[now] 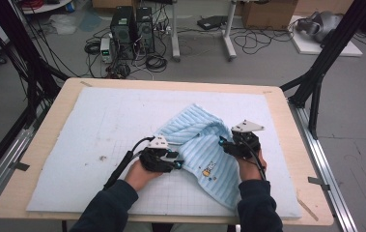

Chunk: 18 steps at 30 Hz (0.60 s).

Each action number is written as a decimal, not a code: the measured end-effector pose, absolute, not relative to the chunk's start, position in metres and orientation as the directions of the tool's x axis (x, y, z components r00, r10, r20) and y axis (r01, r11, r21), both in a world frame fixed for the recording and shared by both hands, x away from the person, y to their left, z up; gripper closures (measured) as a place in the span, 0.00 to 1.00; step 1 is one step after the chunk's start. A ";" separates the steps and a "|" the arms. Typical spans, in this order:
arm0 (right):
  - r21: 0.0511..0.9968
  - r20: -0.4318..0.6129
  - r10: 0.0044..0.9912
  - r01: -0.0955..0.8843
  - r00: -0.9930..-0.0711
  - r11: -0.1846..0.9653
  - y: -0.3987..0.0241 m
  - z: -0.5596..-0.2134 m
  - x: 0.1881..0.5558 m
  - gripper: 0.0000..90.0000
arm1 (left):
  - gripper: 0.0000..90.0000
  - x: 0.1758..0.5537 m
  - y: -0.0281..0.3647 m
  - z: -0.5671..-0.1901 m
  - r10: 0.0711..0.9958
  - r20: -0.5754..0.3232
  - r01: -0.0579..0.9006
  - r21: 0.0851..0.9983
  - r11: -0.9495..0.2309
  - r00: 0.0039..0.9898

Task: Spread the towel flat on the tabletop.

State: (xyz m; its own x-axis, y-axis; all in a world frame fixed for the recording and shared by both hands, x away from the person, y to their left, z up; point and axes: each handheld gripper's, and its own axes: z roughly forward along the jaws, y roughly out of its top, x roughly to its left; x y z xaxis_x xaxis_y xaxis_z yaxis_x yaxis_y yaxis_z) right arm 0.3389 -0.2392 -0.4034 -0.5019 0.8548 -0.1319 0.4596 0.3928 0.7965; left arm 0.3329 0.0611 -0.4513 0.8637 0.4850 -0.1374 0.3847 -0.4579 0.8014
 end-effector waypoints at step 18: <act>0.789 -0.098 0.848 0.479 -0.521 0.385 -0.255 -0.425 0.281 0.51 | 0.92 0.302 0.083 -0.449 0.540 -0.053 0.369 0.785 -0.497 0.840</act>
State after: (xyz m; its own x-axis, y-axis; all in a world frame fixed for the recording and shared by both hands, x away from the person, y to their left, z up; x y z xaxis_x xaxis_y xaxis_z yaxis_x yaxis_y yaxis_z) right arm 0.2807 -0.2547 -0.4248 -0.5209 0.8480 -0.0979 0.4791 0.3853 0.7887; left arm 0.3024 0.0835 -0.4490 0.8399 0.5402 -0.0528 0.3690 -0.4970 0.7854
